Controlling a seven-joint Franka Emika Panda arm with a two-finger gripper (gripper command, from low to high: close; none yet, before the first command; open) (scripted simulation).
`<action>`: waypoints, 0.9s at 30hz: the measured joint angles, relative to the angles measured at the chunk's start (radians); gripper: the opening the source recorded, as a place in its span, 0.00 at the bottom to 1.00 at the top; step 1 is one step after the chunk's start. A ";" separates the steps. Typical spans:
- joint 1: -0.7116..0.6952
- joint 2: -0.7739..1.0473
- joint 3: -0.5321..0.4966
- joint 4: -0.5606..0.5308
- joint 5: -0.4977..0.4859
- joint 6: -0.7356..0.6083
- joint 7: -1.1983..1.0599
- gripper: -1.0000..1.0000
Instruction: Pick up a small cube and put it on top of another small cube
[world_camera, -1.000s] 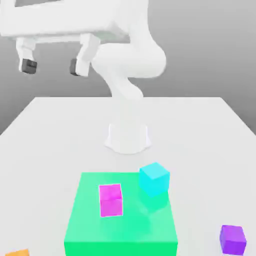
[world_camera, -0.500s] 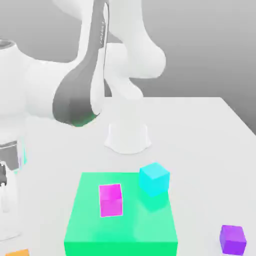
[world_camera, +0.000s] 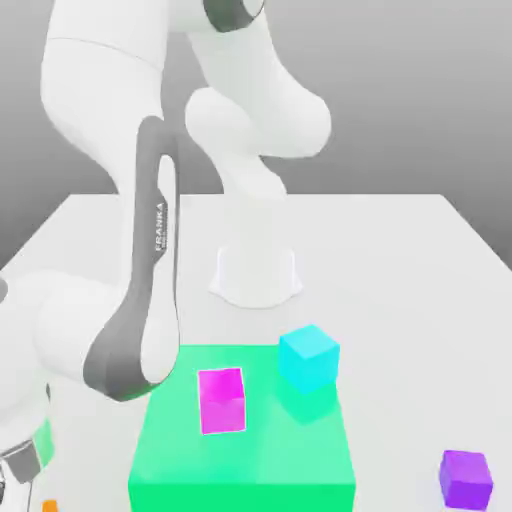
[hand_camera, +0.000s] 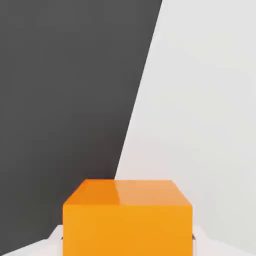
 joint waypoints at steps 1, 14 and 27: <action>0.001 -0.030 -0.002 -0.007 -0.001 -0.023 0.001 0.00; 0.147 -0.491 0.103 -0.278 0.014 -0.206 0.134 0.00; 0.318 -0.928 0.225 -0.594 0.064 -0.329 0.290 0.00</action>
